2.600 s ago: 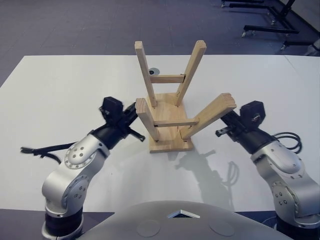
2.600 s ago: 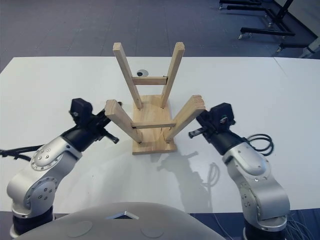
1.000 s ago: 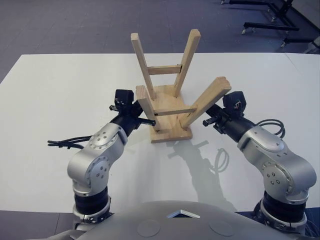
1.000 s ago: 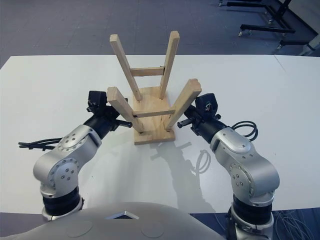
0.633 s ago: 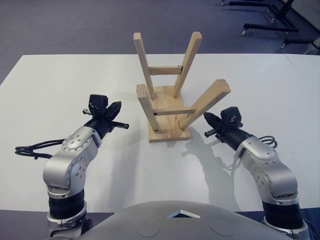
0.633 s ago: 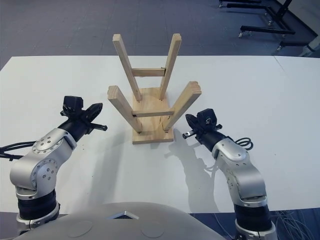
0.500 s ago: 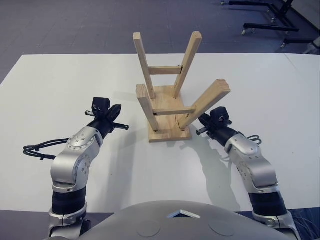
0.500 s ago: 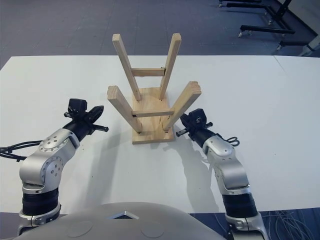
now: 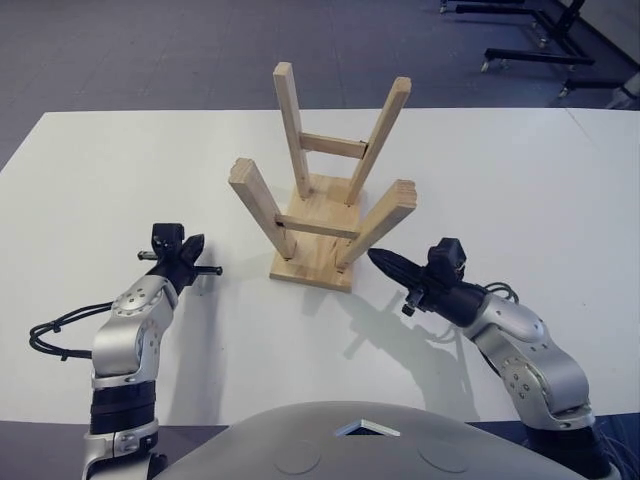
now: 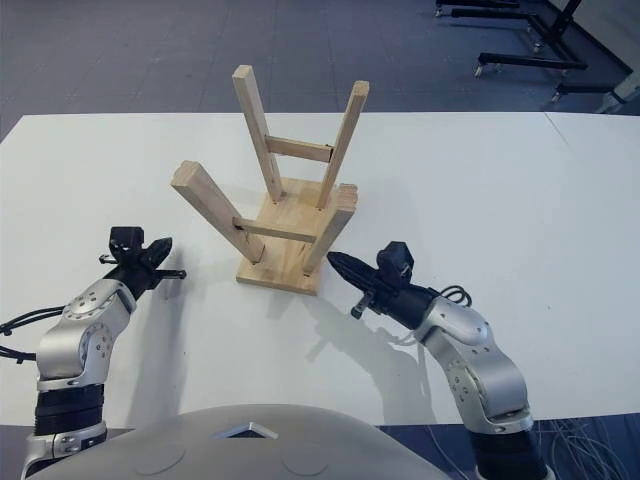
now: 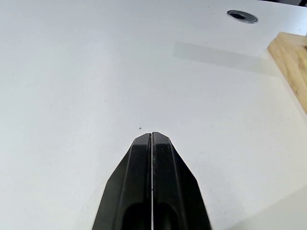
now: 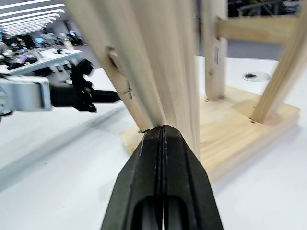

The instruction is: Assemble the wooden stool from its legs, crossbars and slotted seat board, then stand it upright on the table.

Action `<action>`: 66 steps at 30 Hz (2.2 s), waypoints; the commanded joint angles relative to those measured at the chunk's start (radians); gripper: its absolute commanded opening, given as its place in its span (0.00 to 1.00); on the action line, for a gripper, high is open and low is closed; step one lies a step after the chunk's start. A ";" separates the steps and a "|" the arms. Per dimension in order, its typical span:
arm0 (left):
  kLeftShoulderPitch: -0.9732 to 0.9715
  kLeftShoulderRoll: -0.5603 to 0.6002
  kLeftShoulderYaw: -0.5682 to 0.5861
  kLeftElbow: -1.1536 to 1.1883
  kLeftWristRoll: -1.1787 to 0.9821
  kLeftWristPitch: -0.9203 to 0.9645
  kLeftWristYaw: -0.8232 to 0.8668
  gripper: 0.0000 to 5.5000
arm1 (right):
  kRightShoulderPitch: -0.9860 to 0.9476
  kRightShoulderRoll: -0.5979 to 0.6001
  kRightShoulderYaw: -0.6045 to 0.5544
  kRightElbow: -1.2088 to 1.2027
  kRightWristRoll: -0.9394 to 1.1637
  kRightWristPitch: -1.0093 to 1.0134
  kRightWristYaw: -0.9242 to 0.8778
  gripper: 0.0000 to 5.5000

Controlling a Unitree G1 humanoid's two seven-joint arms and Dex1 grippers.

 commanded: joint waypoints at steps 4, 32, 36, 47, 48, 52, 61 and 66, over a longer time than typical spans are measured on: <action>0.043 0.008 0.029 0.092 0.009 -0.059 -0.031 0.01 | -0.094 -0.067 -0.021 0.125 -0.087 -0.018 0.011 0.00; -0.033 -0.056 -0.050 0.211 0.092 -0.211 0.007 0.01 | -0.604 0.330 0.294 0.264 -0.120 0.278 -0.101 0.00; -0.014 -0.054 -0.024 0.221 0.088 -0.229 0.011 0.01 | -0.515 0.162 0.159 0.040 -0.124 0.310 -0.119 0.00; -0.070 -0.027 -0.017 0.252 0.093 -0.233 -0.007 0.01 | -0.192 -0.181 -0.165 0.068 0.089 0.238 0.235 0.00; -0.075 -0.024 -0.018 0.258 0.094 -0.234 -0.011 0.01 | -0.182 -0.189 -0.140 0.134 0.036 0.180 0.249 0.00; -0.099 -0.016 -0.027 0.271 0.102 -0.232 -0.020 0.01 | -0.285 -0.107 -0.062 0.475 -0.149 -0.060 0.205 0.00; -0.168 0.009 -0.050 0.319 0.112 -0.234 -0.051 0.01 | -0.605 0.082 0.071 1.196 -0.441 -0.547 0.125 0.00; -0.170 0.019 -0.041 0.330 0.112 -0.237 -0.060 0.01 | -0.539 0.084 0.093 1.156 -0.436 -0.544 0.214 0.00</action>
